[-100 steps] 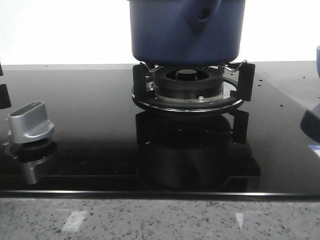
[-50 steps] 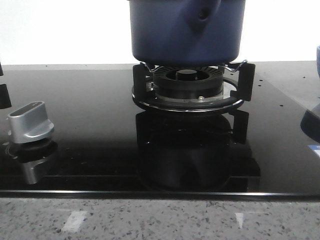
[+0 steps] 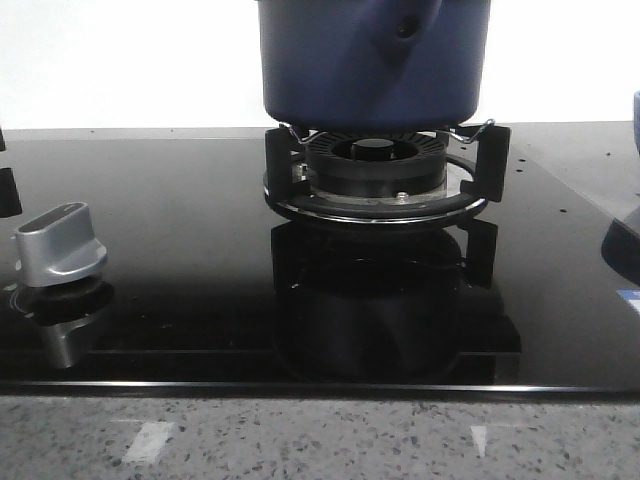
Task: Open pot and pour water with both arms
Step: 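Grasp the blue lid knob with the left gripper and lift the lid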
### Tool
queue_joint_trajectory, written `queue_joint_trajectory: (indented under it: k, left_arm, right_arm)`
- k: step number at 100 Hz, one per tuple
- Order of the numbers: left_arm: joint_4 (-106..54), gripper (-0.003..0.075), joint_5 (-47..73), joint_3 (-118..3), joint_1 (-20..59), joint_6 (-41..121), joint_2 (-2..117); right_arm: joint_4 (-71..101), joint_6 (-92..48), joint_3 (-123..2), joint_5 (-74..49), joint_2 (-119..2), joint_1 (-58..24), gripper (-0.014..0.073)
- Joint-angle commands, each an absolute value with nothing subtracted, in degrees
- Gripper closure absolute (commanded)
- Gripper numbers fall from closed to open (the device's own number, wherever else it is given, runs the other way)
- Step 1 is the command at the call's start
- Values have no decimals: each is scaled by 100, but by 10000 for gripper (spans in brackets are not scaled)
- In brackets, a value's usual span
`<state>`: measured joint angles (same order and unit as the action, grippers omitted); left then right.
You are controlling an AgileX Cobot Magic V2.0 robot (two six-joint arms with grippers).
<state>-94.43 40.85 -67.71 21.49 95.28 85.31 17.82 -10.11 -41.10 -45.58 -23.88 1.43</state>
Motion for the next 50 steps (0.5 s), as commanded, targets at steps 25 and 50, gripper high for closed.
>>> queue_joint_trajectory:
  k: [25, 50]
  left_arm:
    - [-9605, 263, 4282, -8161, 2555, 9551, 9458]
    - [-9570, 263, 4228, -8353, 2652, 9551, 9781]
  right_arm:
    - [1803, -1072, -4310, -4203, -2496, 134, 199]
    - [1803, -1072, -4310, -4217, -2496, 134, 199]
